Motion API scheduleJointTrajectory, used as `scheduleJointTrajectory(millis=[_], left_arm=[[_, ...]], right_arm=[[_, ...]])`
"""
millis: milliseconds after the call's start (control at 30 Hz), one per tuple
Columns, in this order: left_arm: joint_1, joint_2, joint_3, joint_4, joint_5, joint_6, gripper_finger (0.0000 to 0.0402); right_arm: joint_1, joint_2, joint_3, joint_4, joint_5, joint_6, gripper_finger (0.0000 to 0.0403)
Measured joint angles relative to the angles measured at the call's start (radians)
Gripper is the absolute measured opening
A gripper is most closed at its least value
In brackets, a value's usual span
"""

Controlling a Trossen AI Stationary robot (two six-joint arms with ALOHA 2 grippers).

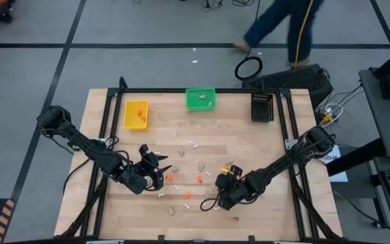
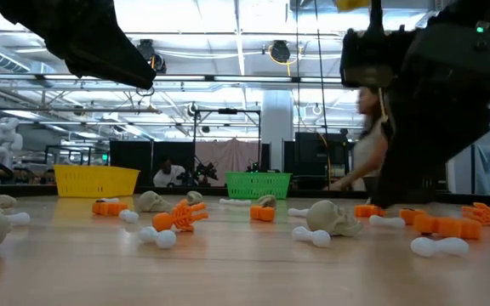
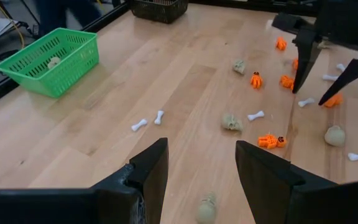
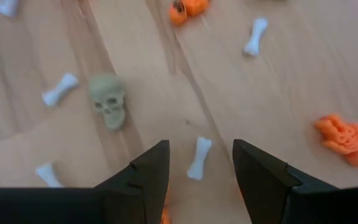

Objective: Sort Halloween decoration
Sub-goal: Put the white bone toy into the black bin

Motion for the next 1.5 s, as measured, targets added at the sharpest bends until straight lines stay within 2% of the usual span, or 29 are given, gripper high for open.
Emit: scheduleJointTrajectory(millis=[500, 1067, 1267, 1500], left_arm=[[0.0, 0.0, 0.001, 0.0, 0.0, -0.001, 0.0187], [0.0, 0.0, 0.001, 0.0, 0.0, -0.001, 0.0187], [0.0, 0.0, 0.001, 0.0, 0.0, -0.001, 0.0187], [0.0, 0.0, 0.001, 0.0, 0.0, -0.001, 0.0187]], right_arm=[[-0.008, 0.036, 0.002, -0.003, -0.026, -0.036, 0.0156], [-0.009, 0.037, 0.001, -0.003, -0.049, -0.117, 0.0032], [-0.008, 0.037, 0.001, -0.001, -0.05, -0.126, 0.0011], [-0.006, 0.038, 0.0, 0.016, -0.05, -0.15, 0.0008]])
